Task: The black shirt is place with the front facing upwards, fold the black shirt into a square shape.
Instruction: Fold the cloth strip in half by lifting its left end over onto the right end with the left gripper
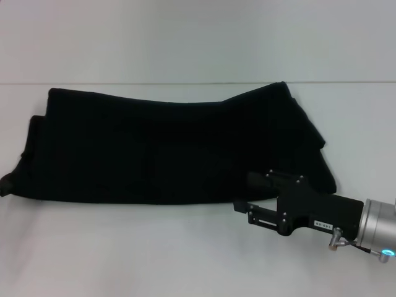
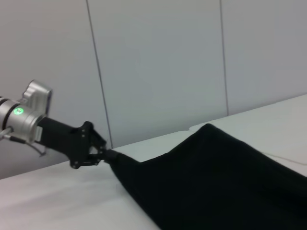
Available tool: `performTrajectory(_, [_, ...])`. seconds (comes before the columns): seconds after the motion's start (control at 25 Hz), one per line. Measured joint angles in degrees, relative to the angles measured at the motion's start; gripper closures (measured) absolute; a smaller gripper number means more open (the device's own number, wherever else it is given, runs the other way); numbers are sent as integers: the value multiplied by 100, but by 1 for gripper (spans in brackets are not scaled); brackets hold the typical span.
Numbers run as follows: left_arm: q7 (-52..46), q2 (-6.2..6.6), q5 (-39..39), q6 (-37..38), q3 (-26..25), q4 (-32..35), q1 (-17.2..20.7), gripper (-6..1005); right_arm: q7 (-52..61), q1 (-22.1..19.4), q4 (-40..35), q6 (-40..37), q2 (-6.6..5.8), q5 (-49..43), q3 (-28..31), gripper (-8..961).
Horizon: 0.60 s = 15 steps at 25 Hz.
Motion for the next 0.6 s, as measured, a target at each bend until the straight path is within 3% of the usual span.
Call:
performTrajectory(0.36, [15,36,1,157,-514,129,228,971,0,-137,6,31,-17,166,191,269])
performTrajectory(0.6, [17,65,-374,671,-589,103,-48,971,128,-225,12,229,-14,165,226,270])
